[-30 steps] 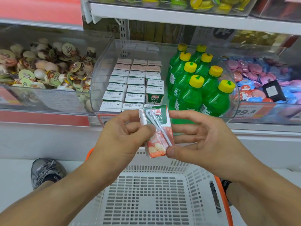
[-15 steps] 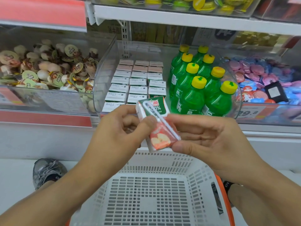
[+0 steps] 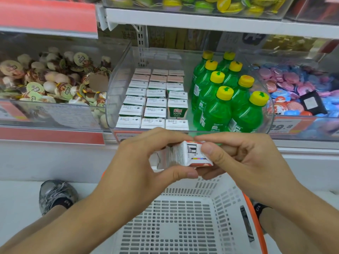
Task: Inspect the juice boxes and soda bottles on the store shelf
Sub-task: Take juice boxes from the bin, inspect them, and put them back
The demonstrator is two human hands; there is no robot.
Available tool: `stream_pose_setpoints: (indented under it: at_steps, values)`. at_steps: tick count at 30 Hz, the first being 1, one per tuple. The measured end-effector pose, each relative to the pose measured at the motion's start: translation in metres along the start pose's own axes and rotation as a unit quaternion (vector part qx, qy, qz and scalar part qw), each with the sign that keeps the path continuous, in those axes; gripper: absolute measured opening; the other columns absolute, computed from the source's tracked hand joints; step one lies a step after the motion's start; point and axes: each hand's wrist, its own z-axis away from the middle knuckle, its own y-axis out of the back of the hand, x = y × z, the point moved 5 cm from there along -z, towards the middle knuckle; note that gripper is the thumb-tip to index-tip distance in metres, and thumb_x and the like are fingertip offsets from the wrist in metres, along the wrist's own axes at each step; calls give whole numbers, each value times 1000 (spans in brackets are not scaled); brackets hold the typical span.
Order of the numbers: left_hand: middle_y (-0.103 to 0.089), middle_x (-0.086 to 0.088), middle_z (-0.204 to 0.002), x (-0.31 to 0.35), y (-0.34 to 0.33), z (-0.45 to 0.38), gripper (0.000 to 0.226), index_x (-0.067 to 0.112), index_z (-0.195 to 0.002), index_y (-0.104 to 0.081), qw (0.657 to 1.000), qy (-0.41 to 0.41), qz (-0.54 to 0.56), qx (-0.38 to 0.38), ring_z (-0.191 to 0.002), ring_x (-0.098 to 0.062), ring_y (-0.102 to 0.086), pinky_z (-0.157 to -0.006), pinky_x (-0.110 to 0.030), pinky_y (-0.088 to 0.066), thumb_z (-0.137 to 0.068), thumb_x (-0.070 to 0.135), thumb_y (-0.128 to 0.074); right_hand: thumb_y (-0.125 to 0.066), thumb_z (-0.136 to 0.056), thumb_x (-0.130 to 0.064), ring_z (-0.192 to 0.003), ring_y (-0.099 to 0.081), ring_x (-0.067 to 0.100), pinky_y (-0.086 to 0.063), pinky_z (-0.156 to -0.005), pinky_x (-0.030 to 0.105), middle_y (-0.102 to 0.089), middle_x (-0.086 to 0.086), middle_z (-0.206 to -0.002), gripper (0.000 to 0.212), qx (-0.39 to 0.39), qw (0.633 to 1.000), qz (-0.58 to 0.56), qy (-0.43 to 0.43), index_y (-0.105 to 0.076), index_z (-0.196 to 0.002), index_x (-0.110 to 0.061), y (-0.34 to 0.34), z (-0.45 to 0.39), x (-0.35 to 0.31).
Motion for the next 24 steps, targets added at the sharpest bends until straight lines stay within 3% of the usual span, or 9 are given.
stream_pose_setpoints:
  at_steps: [5, 7, 10, 16, 21, 24]
  values:
    - [-69, 31, -102, -10, -12, 5, 53, 45, -107, -63, 997, 73, 4, -18, -99, 11, -63, -89, -9, -45, -58, 56, -80, -74, -66, -45, -59, -75, 22, -63, -59, 41, -75, 6, -65, 32, 29, 998, 57, -21, -76, -91, -25, 1, 2, 5]
    - [-71, 28, -100, -13, -16, 7, 51, 39, -102, -65, 994, 98, 38, -12, -99, 9, -65, -90, -13, -48, -57, 47, -89, -76, -69, -43, -61, -75, 21, -63, -61, 43, -75, 4, -65, 32, 31, 997, 75, -16, -75, -95, -25, 2, 2, 6]
    - [-75, 20, -98, -18, -19, 7, 42, 35, -94, -66, 983, 139, 121, 7, -100, 3, -68, -91, -20, -51, -57, 32, -85, -75, -71, -34, -64, -76, 24, -63, -65, 46, -76, 7, -69, 31, 41, 998, 51, -6, -76, -97, -18, 9, 0, 4]
    - [-75, 17, -99, -16, -23, 7, 41, 27, -93, -63, 974, 142, 174, 22, -100, -2, -70, -91, -18, -53, -58, 23, -84, -75, -66, -34, -65, -76, 21, -63, -66, 41, -77, 4, -72, 31, 44, 998, 53, 8, -76, -92, -17, 14, 0, 0]
    - [-75, 16, -97, -18, -23, 9, 39, 27, -96, -64, 973, 147, 177, 29, -98, -2, -71, -89, -16, -53, -61, 25, -81, -78, -73, -27, -64, -74, 26, -60, -64, 50, -76, 6, -69, 19, 31, 997, 77, 7, -76, -89, -18, 13, -3, 1]
    - [-76, 12, -96, -20, -25, 10, 37, 25, -99, -65, 967, 161, 195, 30, -95, -7, -72, -85, -22, -57, -66, 28, -81, -79, -65, -42, -60, -72, 24, -58, -62, 50, -74, 6, -68, 28, 34, 995, 94, 14, -76, -85, -21, 15, -3, 2]
